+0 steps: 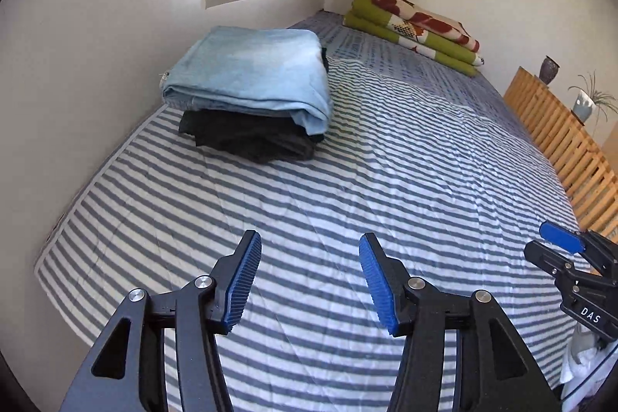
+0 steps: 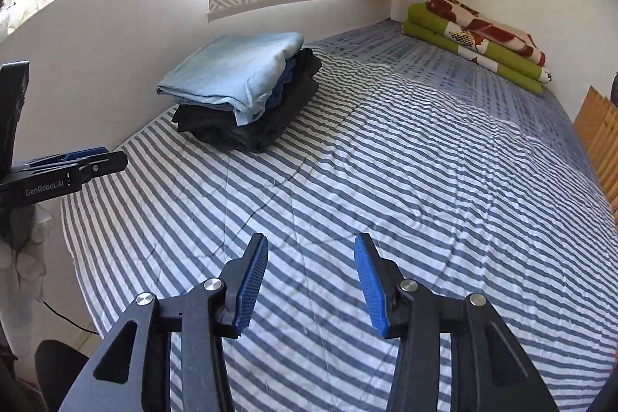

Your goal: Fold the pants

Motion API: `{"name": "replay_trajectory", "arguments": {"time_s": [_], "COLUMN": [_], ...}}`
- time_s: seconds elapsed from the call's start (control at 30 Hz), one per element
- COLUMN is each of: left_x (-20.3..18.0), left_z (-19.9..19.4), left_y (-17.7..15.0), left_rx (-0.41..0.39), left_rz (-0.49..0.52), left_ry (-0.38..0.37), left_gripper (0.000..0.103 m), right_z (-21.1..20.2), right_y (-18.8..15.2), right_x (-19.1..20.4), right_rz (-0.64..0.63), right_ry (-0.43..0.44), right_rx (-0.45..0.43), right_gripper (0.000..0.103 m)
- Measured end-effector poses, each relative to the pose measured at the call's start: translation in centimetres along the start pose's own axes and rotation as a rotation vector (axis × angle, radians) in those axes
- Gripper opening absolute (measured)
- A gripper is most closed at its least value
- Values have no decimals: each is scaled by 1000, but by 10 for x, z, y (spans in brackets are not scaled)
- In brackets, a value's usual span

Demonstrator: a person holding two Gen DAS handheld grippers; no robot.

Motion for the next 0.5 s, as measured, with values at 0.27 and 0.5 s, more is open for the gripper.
{"name": "replay_trajectory", "arguments": {"time_s": [0.27,0.5], "left_x": [-59,-89], "left_z": [-78,-135], "left_y": [-79,-127], "left_rx": [-61,-129], "left_rz": [3,25], "left_ry": [-13,22], "left_gripper": [71,88], "right_z": [-73,-115], "right_y": [-82,-137], "right_x": [-29,-47], "right_rz": [53,108], "right_ry": [-81,-145], "right_rx": [-44,-88], "right_gripper": [53,59]}}
Point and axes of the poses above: each gripper's, at about its wrist camera, not at the fingertips, and z roughly the way its jaws point, x to its left, y to its top, the point moved 10 cm from there along z, roughly the way its jaws point, and after that the axes turned 9 degrees about x, right-handed, at the moved point
